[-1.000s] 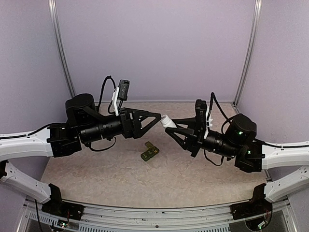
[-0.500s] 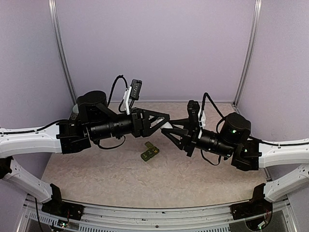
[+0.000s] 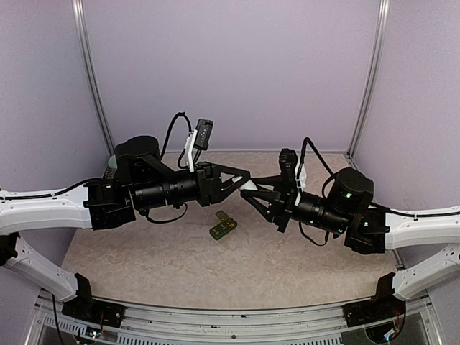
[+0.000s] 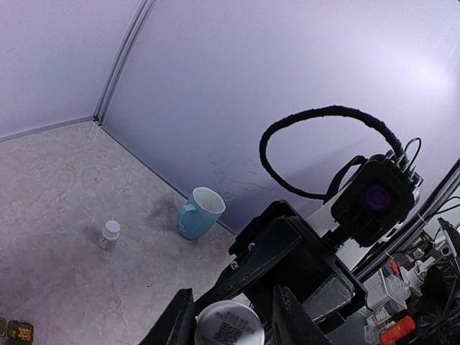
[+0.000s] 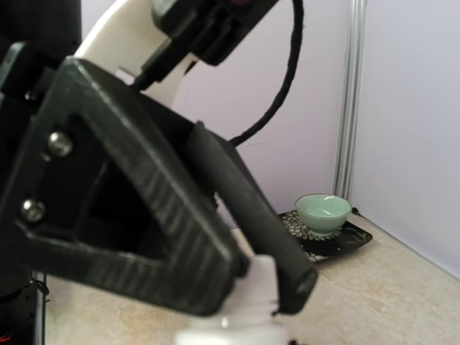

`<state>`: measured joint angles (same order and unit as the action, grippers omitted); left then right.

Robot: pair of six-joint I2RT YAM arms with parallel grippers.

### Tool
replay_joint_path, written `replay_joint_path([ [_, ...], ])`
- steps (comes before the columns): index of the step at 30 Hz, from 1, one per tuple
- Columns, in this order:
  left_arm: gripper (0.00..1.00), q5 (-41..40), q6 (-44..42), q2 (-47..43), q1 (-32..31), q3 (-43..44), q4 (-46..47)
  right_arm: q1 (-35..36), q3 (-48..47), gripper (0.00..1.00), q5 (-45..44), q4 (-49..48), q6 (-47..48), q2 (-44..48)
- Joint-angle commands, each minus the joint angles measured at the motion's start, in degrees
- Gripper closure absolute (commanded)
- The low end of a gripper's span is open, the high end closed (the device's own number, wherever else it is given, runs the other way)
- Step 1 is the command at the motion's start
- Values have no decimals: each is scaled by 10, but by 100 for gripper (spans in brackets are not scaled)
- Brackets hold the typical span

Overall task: Sort the pills into containers
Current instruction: Pass from the right arm to the left

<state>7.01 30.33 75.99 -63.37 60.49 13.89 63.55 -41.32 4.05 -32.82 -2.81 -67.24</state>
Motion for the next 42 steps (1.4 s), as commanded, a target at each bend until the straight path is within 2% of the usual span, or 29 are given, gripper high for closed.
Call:
replay_joint_path([
  [1,65,-3,-10,1,-5,16,3,-4,-7,100,-5,1,-2,1],
  [8,76,1,-26,-3,-7,8,9,-4,-4,100,6,1,-17,16],
  [14,76,21,-56,-21,-7,-17,32,-16,-7,100,59,8,-61,25],
  [20,76,62,-73,-37,-7,-45,61,-79,-3,100,193,-8,-161,26],
  [24,76,71,-72,-38,-8,-48,68,-86,-10,100,217,-5,-175,19],
  [26,76,67,-73,-39,-9,-48,68,-87,-11,97,216,-1,-173,18],
  [29,76,47,-73,-40,-7,-45,56,-87,-13,85,212,17,-164,19],
  [32,76,5,-72,-40,-6,-39,32,-87,-25,46,186,69,-128,28],
  [33,76,-10,-74,-37,-4,-34,19,-88,-29,36,169,93,-119,31],
  [35,76,-33,-72,-29,2,-27,1,-88,-33,21,128,135,-88,45],
  [37,76,-44,-70,-12,14,-17,-13,-88,-33,14,76,171,-72,62],
  [42,76,-49,-83,64,46,35,-41,-90,-30,11,-96,262,-67,105],
])
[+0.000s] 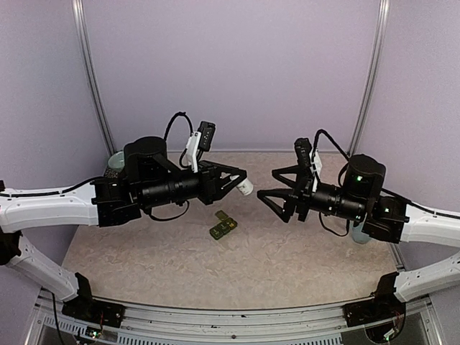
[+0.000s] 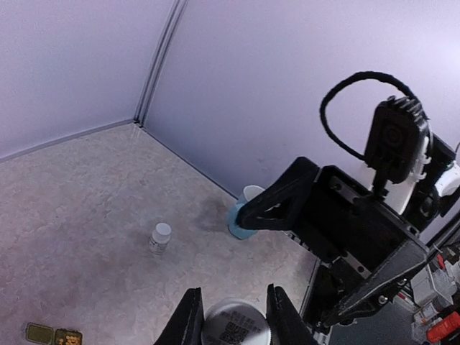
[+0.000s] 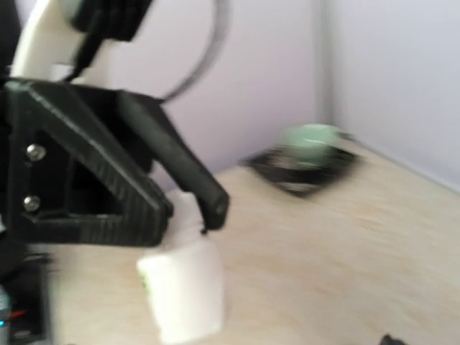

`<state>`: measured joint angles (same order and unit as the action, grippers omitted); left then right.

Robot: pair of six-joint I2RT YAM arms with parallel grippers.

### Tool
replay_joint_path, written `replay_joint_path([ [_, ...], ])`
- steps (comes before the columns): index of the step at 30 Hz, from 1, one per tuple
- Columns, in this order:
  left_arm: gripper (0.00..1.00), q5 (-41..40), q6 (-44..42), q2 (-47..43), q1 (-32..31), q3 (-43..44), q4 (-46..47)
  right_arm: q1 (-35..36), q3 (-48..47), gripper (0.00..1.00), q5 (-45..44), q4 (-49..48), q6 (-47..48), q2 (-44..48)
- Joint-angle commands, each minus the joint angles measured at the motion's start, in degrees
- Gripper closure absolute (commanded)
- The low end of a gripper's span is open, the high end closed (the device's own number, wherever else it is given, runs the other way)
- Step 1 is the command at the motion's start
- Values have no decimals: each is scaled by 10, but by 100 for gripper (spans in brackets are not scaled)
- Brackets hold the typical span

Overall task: Sort the pills into containers
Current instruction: Pass from the right arm to the left, then place the pill bottle at the center of the board.

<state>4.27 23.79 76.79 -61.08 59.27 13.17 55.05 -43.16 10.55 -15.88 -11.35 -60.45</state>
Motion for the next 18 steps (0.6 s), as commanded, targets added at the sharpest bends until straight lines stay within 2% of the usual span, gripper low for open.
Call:
replay_joint_path([
  [1,76,-19,-22,75,28,61,-37,-5,-8,11,-204,103,15,48],
  [9,76,-5,-67,267,57,209,-77,-7,2,9,-447,206,-34,89],
  [13,76,0,-89,388,61,313,-110,-10,24,8,-495,219,-49,119],
  [18,77,-24,-113,497,60,427,-136,-14,30,8,-529,240,-60,149],
])
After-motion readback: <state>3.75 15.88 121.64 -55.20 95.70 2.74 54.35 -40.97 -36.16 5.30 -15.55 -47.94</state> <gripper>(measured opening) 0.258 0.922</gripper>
